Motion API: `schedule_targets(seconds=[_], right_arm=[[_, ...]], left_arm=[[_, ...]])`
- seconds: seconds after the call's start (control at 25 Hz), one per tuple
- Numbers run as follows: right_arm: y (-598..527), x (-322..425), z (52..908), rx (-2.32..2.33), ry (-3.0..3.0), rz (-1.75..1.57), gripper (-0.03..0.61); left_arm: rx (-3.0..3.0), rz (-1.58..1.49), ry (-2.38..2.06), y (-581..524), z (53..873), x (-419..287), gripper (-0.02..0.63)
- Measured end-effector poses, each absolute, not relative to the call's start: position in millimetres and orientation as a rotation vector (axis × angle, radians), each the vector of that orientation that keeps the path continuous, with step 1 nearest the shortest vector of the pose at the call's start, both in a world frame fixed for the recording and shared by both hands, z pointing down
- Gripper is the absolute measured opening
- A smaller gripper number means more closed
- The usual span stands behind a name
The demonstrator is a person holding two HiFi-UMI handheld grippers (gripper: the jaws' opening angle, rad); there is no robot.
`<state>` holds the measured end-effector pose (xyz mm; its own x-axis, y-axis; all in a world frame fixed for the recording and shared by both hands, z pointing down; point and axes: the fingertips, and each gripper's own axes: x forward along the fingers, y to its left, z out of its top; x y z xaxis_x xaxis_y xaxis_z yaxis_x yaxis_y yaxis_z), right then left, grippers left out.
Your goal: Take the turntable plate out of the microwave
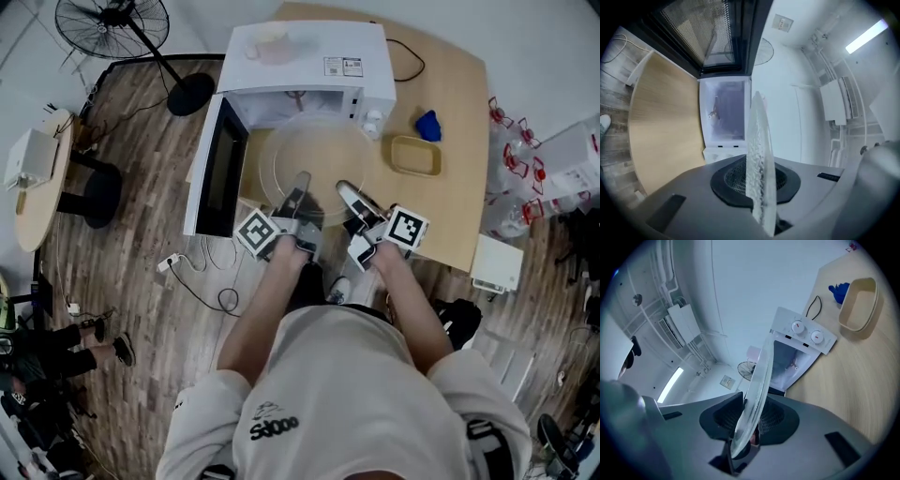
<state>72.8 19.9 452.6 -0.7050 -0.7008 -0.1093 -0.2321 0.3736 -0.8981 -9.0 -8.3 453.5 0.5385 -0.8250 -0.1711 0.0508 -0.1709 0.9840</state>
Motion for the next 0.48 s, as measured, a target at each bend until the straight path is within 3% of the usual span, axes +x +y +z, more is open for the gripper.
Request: schedule_targets(seconds=[0.48], right_arm=[[85, 64, 390, -0.741, 2.189, -1.212, 0.038]], left_arm=[[1.676, -0.912, -0.643, 74, 389, -7, 0.038]])
